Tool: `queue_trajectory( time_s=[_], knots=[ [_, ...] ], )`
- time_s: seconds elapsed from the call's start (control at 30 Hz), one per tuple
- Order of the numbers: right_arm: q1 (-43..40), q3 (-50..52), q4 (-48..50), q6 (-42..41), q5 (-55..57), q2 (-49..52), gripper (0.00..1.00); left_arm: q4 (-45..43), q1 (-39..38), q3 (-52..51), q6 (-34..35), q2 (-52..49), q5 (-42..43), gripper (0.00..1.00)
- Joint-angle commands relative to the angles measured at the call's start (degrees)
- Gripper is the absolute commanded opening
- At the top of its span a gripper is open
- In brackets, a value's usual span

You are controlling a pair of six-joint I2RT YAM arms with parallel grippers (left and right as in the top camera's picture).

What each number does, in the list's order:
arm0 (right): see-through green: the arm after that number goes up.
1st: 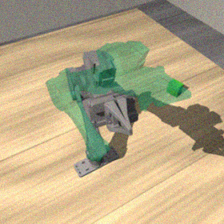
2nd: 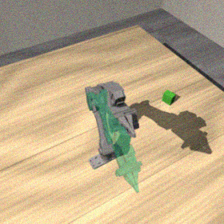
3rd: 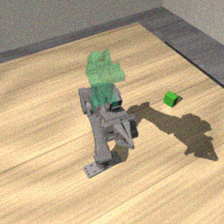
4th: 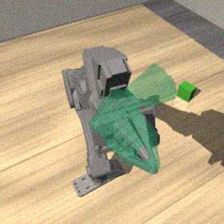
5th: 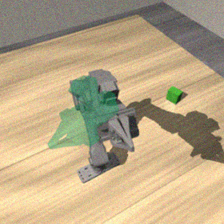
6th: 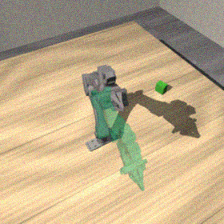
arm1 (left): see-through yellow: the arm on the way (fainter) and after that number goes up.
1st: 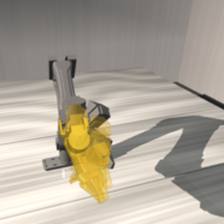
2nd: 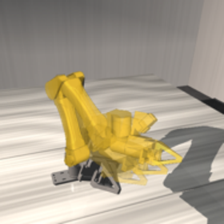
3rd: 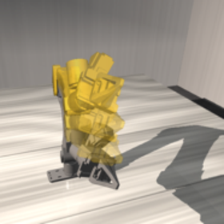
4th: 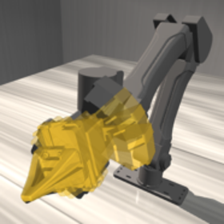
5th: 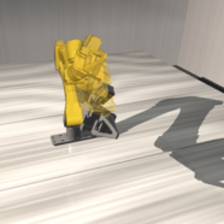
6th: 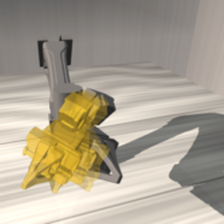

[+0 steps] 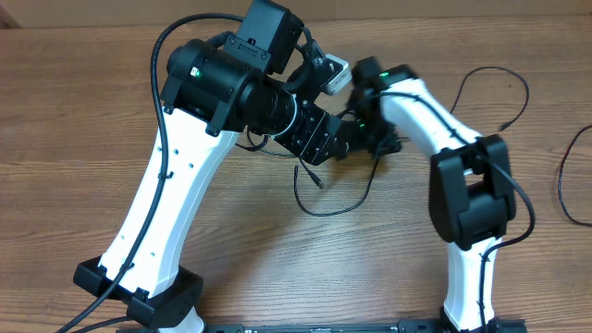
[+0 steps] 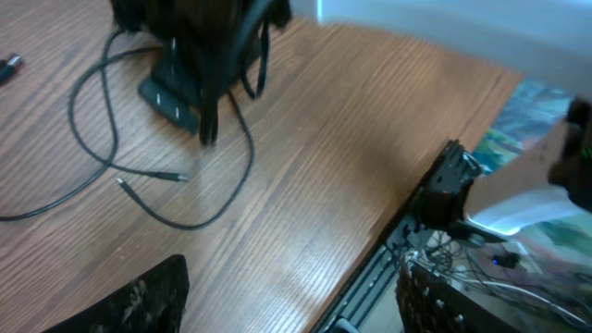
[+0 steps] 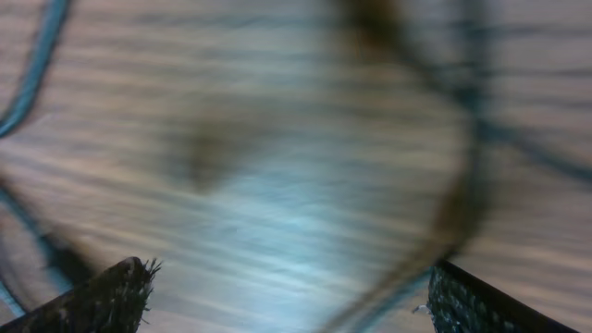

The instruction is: Untangle cables

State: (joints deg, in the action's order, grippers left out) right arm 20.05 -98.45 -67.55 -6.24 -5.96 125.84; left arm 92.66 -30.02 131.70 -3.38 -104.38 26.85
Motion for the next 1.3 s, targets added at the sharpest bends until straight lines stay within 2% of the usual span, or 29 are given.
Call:
queue_trajectory(
  time_s=[0.0, 0.1, 0.23, 0.37, 0.4, 0.5, 0.6, 0.73, 0.9, 1.0, 1.23, 1.27],
  knots=[
    [1.51, 0.24, 0.2, -4.28, 2.64, -4.63, 0.95, 0.09, 0.0, 0.46, -0.96, 1.81, -1.99, 0.72],
    [2.51, 0.26, -1.44, -4.98, 5.16, -6.78, 0.95, 0.09, 0.07, 0.46, -1.4, 2.29, -2.01, 0.71],
    [2.49, 2.01, -2.64, -9.84, 7.89, -9.25, 0.95, 0.11, 0.07, 0.46, -1.4, 3.37, -2.23, 0.71],
    [2.51, 11.54, 1.62, -14.4, 8.87, -17.99, 0.96, 0.13, 0.07, 0.46, -1.38, 4.46, -3.5, 0.72],
    [2.78, 18.71, 4.11, -14.75, 8.92, -24.41, 0.98, -0.13, 0.04, 0.46, -1.36, 4.83, -3.45, 0.72],
    [2.82, 25.57, 8.61, -15.13, 7.85, -29.9, 0.99, -0.94, 0.02, 0.46, -1.33, 4.87, -2.16, 0.72],
    [2.82, 29.99, 12.26, -18.18, 8.0, -32.3, 0.99, -1.2, -0.02, 0.46, -1.33, 4.87, -1.11, 0.72],
    [2.89, 40.5, 25.16, -25.49, 7.78, -33.09, 1.0, -0.98, -0.02, 0.46, -0.9, 4.87, -0.22, 0.72],
    [2.86, 47.58, 37.27, -30.49, 8.13, -33.09, 1.0, -1.09, -0.02, 0.46, -0.9, 4.87, 0.04, 0.73],
    [2.86, 47.63, 40.15, -31.95, 11.08, -33.09, 0.94, -1.27, -0.02, 0.46, -0.28, 4.87, 0.28, 0.73],
    [2.86, 47.63, 43.32, -33.99, 14.36, -32.26, 0.62, -1.25, -0.02, 0.46, -0.26, 4.87, 1.57, 0.73],
    [2.86, 47.63, 43.25, -34.56, 14.88, -32.2, 0.62, -1.25, -0.02, 0.46, -0.26, 4.87, 1.68, 0.73]
  ],
)
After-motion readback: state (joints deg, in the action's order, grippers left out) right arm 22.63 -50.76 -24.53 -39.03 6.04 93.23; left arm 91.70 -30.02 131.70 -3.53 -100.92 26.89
